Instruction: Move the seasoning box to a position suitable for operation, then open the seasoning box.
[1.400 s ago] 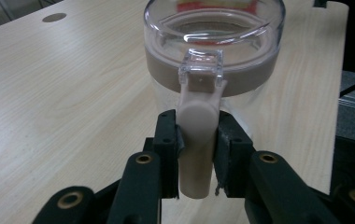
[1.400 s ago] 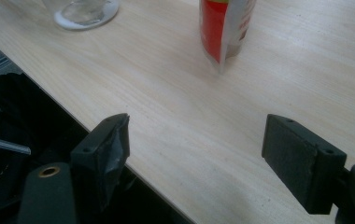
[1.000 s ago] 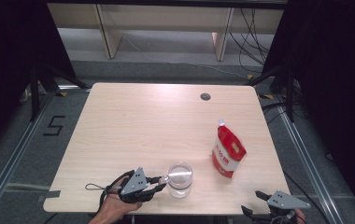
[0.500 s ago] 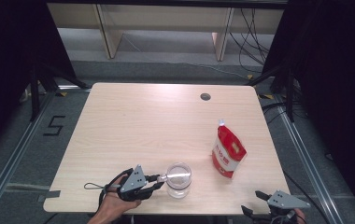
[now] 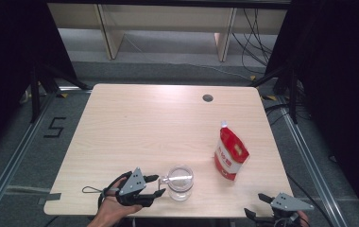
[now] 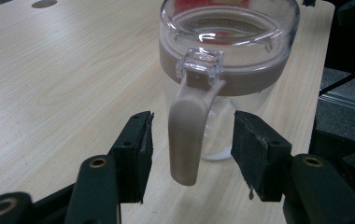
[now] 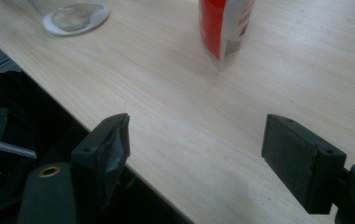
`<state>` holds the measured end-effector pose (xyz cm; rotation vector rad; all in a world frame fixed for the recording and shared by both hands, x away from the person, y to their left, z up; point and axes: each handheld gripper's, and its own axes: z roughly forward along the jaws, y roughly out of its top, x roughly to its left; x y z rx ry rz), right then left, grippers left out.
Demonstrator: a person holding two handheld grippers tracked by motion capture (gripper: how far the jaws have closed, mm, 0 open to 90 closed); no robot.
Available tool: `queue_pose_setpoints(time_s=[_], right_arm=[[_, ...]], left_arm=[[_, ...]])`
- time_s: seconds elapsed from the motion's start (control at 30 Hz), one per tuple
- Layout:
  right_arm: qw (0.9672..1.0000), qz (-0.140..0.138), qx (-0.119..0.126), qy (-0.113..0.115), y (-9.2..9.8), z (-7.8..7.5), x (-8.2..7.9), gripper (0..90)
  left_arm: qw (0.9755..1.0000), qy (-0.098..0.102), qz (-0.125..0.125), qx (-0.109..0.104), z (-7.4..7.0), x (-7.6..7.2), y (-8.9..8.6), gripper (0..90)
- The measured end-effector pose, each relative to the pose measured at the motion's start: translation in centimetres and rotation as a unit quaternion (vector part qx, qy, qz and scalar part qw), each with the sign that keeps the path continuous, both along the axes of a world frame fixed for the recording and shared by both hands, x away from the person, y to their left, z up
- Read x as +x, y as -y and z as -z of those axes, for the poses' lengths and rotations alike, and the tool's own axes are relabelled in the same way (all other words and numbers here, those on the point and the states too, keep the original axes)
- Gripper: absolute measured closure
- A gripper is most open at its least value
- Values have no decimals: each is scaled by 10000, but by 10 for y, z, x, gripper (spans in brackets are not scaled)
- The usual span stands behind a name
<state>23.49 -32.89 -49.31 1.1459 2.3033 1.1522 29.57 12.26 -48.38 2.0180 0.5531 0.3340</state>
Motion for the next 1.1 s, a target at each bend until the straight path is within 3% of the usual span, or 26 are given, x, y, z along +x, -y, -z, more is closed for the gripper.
queue_pose_setpoints(time_s=[0.07,0.37,0.47,0.57,0.63,0.7,0.73,0.83,0.93,1.0,1.1], right_arm=[[10000,-17,-39,53,1,0,0,242],[9999,-8,-66,82,3,0,1,242],[10000,54,23,-41,2,0,-1,242],[10000,14,1,-21,1,0,-1,242],[10000,58,26,-50,0,0,-2,242],[10000,-33,-51,45,2,-1,0,242],[10000,-34,-56,65,3,-1,1,242],[10000,1,-46,34,3,-1,0,242],[10000,-14,-20,-12,2,-1,-1,242],[10000,-21,-63,53,2,-1,0,242],[10000,-19,-62,66,2,-1,0,242]], left_arm=[[9999,-90,-25,-125,-2,-2,-1,465],[9995,-183,-29,-272,-13,-8,-1,476],[9994,-208,-44,-281,-14,-8,-2,483],[9998,-151,-71,-68,-16,-7,-5,496],[9993,-229,-87,-276,-16,-8,-2,501],[9997,-185,-109,-148,-19,-7,-4,502],[9992,-250,-124,-301,-19,-8,-2,502],[9990,-241,-110,-371,-20,-8,-1,501],[9990,-264,-113,-336,-22,-9,0,500],[9986,-285,-123,-422,-22,-10,1,501],[9992,-178,-41,-363,-26,-9,2,504]])
